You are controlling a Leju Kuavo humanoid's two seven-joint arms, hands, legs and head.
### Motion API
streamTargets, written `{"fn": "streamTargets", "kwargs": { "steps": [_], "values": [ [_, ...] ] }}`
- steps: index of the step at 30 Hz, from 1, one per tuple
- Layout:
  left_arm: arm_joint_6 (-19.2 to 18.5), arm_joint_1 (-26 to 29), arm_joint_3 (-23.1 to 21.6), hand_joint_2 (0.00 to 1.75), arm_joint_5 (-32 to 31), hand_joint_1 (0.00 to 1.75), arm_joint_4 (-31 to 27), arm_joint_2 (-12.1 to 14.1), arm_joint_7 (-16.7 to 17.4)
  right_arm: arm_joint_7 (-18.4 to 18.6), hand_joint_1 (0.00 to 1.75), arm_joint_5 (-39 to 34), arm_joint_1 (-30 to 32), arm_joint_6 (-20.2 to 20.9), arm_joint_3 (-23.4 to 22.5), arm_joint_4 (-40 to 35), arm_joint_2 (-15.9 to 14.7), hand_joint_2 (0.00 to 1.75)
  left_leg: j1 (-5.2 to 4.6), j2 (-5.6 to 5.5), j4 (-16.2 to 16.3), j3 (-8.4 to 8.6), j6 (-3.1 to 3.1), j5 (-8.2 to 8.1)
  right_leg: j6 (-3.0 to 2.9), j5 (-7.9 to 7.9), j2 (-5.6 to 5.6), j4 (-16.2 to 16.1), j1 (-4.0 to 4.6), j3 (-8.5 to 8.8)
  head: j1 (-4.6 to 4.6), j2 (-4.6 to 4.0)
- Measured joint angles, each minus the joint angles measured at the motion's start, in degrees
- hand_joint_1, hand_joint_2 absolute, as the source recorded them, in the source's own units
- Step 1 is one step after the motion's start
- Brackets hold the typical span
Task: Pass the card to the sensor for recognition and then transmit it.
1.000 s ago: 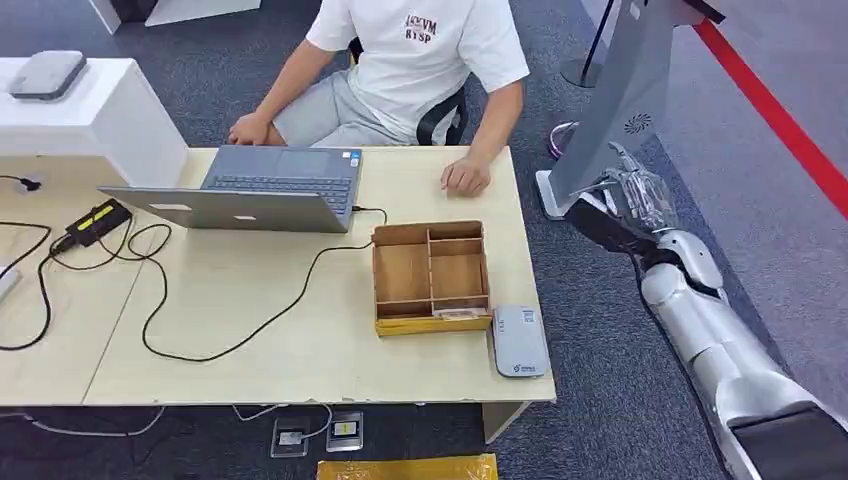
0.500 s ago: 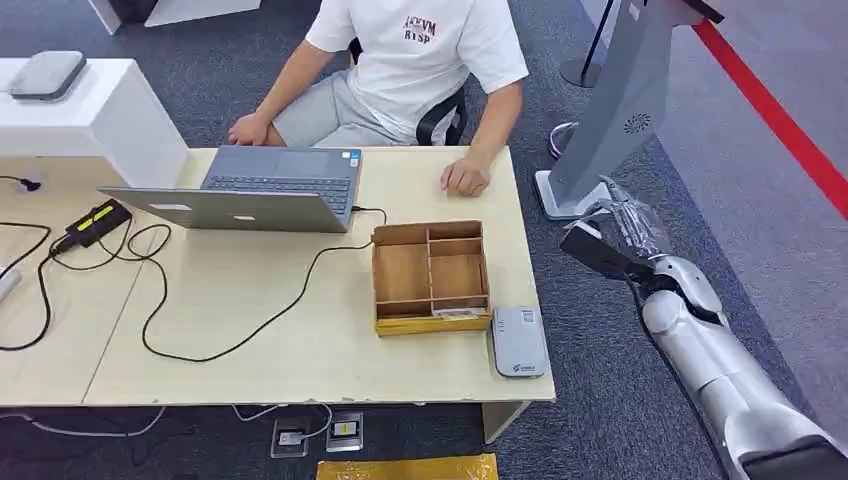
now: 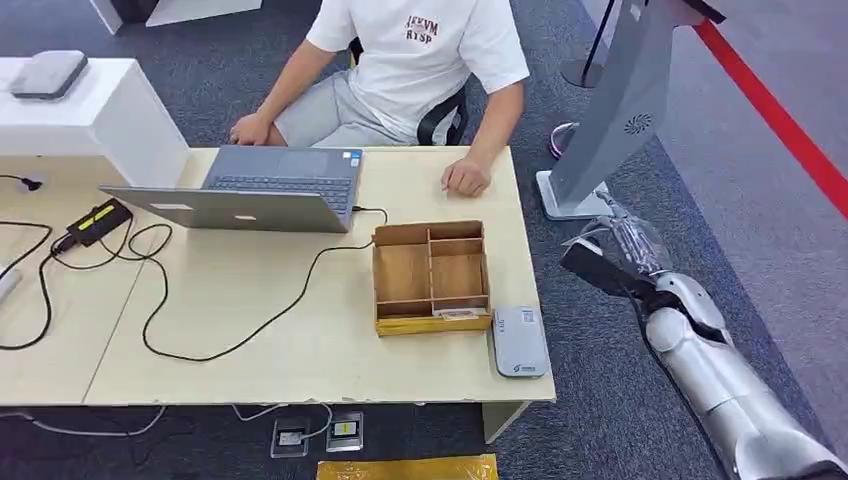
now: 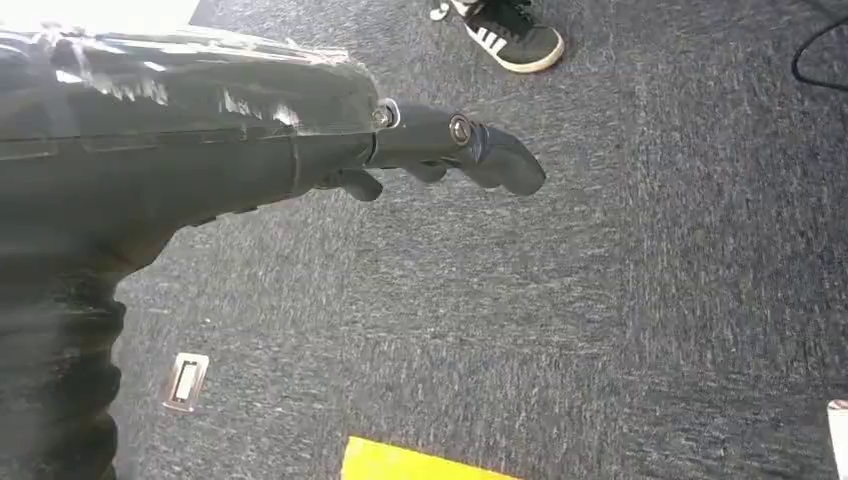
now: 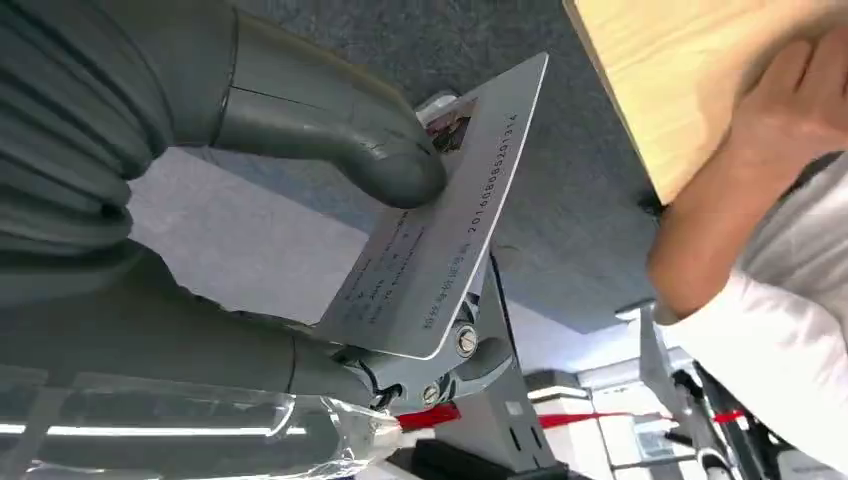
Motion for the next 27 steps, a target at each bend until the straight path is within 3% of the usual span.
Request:
{"fn": "streamTargets", "kwargs": {
  "steps": [11,27],
  "values": [
    [-0.2,0.0,0.0,1.75,0.5,0.00,0.0,0.6,-1.2,5.5,1.75,-0.6,8.4,3.6,-0.9,-11.5,-1.1,1.75,0.00,0.02,0.0,0.01,0.00,0.00,0.00,0.00,0.04,0.0,0.00,-0.01,-0.02,0.00],
    [0.0,-0.1,0.0,1.75,1.0,0.00,0.0,0.6,-2.0,6.8,1.75,-0.5,11.4,4.2,-1.2,-18.0,-1.6,1.75,0.00,0.02,0.0,0.00,0.00,0.00,0.00,0.00,0.05,0.0,0.00,-0.01,0.02,0.00]
  ]
}}
